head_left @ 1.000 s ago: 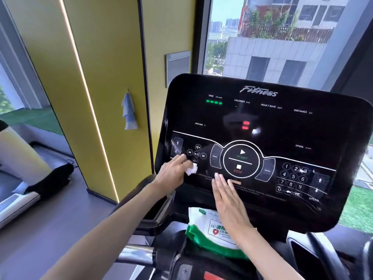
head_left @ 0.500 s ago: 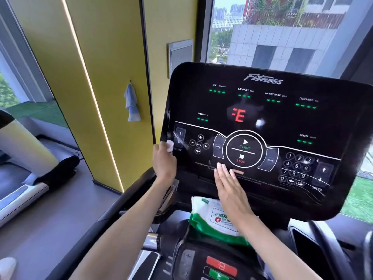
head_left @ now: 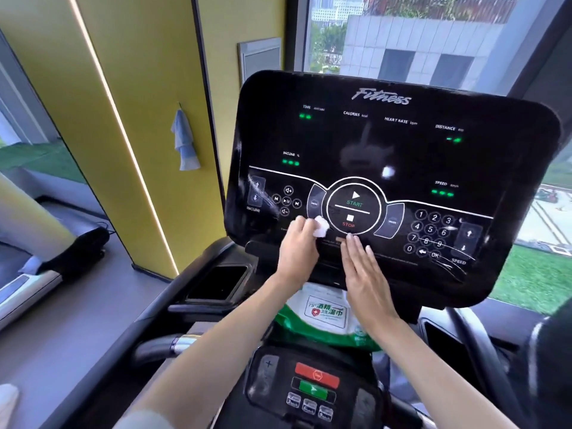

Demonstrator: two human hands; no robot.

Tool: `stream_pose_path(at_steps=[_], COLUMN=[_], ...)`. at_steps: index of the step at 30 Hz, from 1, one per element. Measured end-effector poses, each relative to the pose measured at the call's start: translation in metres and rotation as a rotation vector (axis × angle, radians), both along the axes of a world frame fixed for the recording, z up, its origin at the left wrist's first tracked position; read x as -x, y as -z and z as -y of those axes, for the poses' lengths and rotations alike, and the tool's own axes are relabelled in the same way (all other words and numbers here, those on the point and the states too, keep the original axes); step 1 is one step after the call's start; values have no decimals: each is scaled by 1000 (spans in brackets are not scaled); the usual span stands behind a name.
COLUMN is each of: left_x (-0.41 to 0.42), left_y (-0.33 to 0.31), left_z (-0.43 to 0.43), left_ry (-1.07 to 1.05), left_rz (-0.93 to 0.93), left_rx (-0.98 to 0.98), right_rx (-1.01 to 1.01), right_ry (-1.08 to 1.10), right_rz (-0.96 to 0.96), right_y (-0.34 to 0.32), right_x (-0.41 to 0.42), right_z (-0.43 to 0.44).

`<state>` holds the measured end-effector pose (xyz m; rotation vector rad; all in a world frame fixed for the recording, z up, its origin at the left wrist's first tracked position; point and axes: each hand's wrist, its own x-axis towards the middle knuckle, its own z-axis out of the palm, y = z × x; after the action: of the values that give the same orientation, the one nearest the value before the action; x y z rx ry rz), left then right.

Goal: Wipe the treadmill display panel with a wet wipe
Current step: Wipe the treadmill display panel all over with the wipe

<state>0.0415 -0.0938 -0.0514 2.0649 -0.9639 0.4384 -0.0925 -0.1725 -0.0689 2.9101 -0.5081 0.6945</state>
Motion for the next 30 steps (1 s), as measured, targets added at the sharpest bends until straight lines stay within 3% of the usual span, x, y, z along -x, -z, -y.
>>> stream_pose_path(at_steps=[2, 3, 6, 7, 8, 11, 13, 16, 18, 19, 22, 23, 25, 27, 28, 30], left_x=[-4, -12, -24, -20, -12, 13, -1, -26, -27, -23, -17, -27, -45, -56, -51, -36], left_y=[3, 1, -9, -11, -11, 5, 4, -15, -25, -27, -24, -29, -46, -58, -61, -57], left_z=[0, -2, -3, 0, 5, 15, 11, 8, 8, 9, 3, 1, 5, 13, 16, 22], left_ry=[115, 73, -324, -393, -353, 137, 235, -116, -257, -156, 422, 486, 348, 18, -112, -94], left_rz=[79, 39, -347, -391, -328, 62, 174, -102, -192, -82, 413, 504, 351, 57, -6, 112], left_rx=[-56, -18, 209, 235, 203, -73, -127, 106, 112, -3, -450, -493, -346, 7, 78, -42], right_rx=[0, 9, 32, 38, 39, 35, 59, 73, 62, 57, 44, 43, 38, 29, 24, 19], right_ry=[3, 7, 20, 22, 27, 40, 31, 5, 1, -1, -10, -12, -16, -18, -20, -24], right_rz=[-3, -1, 4, -1, -14, -54, -71, -45, -54, -61, -79, -81, -76, -70, -69, -71], right_y=[0, 1, 4, 5, 5, 2, 1, 3, 2, 2, 0, -1, -1, 0, 0, -1], right_x=[5, 8, 14, 13, 12, 8, 8, 11, 10, 9, 9, 9, 10, 10, 10, 10], right_z=[4, 6, 10, 10, 11, 12, 12, 15, 14, 14, 16, 16, 16, 16, 16, 17])
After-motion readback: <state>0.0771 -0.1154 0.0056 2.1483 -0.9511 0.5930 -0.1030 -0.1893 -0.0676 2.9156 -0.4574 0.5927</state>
